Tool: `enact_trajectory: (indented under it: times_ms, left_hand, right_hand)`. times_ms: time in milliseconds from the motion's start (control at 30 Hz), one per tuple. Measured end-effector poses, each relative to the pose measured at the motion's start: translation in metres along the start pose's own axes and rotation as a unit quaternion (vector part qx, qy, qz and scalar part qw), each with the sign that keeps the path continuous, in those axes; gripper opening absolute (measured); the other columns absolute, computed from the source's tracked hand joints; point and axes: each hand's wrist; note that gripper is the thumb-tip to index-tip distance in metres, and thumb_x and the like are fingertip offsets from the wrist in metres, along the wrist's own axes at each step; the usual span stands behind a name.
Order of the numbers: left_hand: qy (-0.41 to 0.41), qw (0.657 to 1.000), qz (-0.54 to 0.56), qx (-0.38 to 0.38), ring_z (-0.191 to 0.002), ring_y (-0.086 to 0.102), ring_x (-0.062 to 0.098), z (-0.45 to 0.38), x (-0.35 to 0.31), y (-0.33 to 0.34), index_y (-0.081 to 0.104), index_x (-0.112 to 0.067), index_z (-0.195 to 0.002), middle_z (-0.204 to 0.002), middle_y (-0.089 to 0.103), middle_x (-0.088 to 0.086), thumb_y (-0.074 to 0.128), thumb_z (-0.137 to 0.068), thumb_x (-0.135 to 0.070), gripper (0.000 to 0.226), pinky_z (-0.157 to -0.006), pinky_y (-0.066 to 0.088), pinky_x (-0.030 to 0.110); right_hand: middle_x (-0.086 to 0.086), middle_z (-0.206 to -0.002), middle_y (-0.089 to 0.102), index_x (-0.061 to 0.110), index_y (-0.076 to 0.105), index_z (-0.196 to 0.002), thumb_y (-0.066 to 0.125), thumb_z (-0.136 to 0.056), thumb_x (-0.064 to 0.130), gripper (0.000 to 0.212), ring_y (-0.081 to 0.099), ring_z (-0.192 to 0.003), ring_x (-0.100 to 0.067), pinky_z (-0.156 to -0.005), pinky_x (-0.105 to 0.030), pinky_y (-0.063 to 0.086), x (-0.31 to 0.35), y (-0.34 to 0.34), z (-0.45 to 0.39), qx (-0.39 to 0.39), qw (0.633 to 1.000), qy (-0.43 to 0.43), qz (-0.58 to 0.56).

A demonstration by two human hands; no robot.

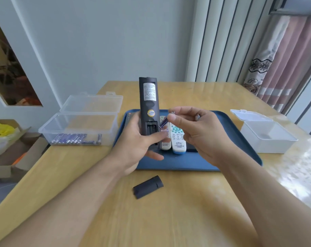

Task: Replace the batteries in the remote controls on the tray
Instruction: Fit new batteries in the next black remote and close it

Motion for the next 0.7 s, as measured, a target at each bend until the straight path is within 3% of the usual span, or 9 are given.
enact_trajectory:
  times_ms: [100,200,333,433,500,567,667,700]
  left_hand:
    - [0.001,0.999,0.009,0.04,-0.101,0.073,0.023,-0.001,0.004,-0.002,0.051,-0.021,-0.132,-0.109,0.071,0.002,0.073,-0.085,0.008,0.059,-0.06,0.06,0.037]
    - [-0.025,0.993,0.073,0.092,-0.11,0.07,0.031,-0.001,0.005,-0.003,0.051,-0.017,-0.137,-0.115,0.068,0.01,0.05,-0.091,0.017,0.057,-0.072,0.061,0.042]
    - [-0.061,0.976,0.159,0.132,-0.117,0.063,0.042,-0.001,0.004,-0.007,0.049,-0.012,-0.143,-0.125,0.062,0.017,0.032,-0.094,-0.007,0.053,-0.077,0.06,0.049]
    - [-0.073,0.976,0.165,0.124,-0.123,0.061,0.045,-0.001,0.004,-0.009,0.049,-0.008,-0.144,-0.125,0.062,0.019,0.028,-0.101,-0.022,0.05,-0.077,0.059,0.052]
    - [-0.076,0.978,0.152,0.118,-0.116,0.065,0.042,-0.001,0.004,-0.008,0.05,-0.009,-0.144,-0.128,0.062,0.023,0.031,-0.104,-0.029,0.049,-0.078,0.059,0.053]
    - [-0.08,0.98,0.146,0.11,-0.107,0.069,0.036,0.0,0.004,-0.006,0.052,-0.009,-0.143,-0.132,0.063,0.023,0.033,-0.106,-0.033,0.048,-0.077,0.06,0.051]
    - [-0.076,0.982,0.146,0.097,-0.104,0.072,0.032,0.001,0.004,-0.005,0.053,-0.008,-0.14,-0.13,0.068,0.018,0.035,-0.108,-0.033,0.045,-0.077,0.061,0.051]
    - [-0.071,0.982,0.144,0.096,-0.105,0.072,0.032,0.001,0.004,-0.005,0.054,-0.009,-0.138,-0.128,0.069,0.017,0.035,-0.109,-0.032,0.042,-0.078,0.061,0.051]
  right_hand:
    - [-0.003,-0.087,0.078,0.016,0.074,-0.102,0.08,-0.082,0.021,0.021,0.061,-0.058,-0.002,-0.047,-0.014,0.037,-0.005,0.0,0.0,-0.002,0.999,-0.031,0.045]
    - [-0.01,-0.086,0.078,0.01,0.073,-0.099,0.078,-0.084,0.009,0.016,0.069,-0.065,-0.008,-0.056,-0.013,0.048,-0.009,0.002,0.0,0.004,0.996,-0.073,0.05]
    - [-0.01,-0.086,0.078,0.011,0.076,-0.092,0.079,-0.082,0.004,0.013,0.075,-0.086,-0.025,-0.065,-0.025,0.058,-0.018,0.005,-0.004,0.007,0.99,-0.114,0.081]
    - [-0.008,-0.087,0.078,0.014,0.077,-0.091,0.08,-0.081,0.004,0.015,0.073,-0.079,-0.02,-0.065,-0.023,0.058,-0.019,0.005,-0.004,0.017,0.988,-0.12,0.096]
    - [-0.004,-0.09,0.078,0.019,0.079,-0.093,0.081,-0.082,0.008,0.016,0.07,-0.072,-0.014,-0.068,-0.023,0.058,-0.018,0.004,-0.003,0.021,0.985,-0.12,0.125]
    - [-0.001,-0.09,0.076,0.024,0.08,-0.096,0.082,-0.081,0.017,0.017,0.069,-0.069,-0.024,-0.072,-0.033,0.06,-0.019,0.003,-0.004,0.024,0.98,-0.111,0.161]
    - [-0.014,-0.094,0.066,0.033,0.081,-0.096,0.082,-0.073,0.035,0.023,0.06,-0.074,-0.052,-0.077,-0.061,0.055,-0.021,0.004,-0.005,0.038,0.977,-0.111,0.18]
    - [-0.017,-0.095,0.064,0.035,0.081,-0.095,0.082,-0.072,0.037,0.024,0.057,-0.076,-0.056,-0.075,-0.065,0.052,-0.022,0.004,-0.006,0.039,0.976,-0.11,0.182]
Point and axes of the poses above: each hand's wrist, its own z-axis away from the middle knuckle, its own y-axis out of the palm, x = y × z
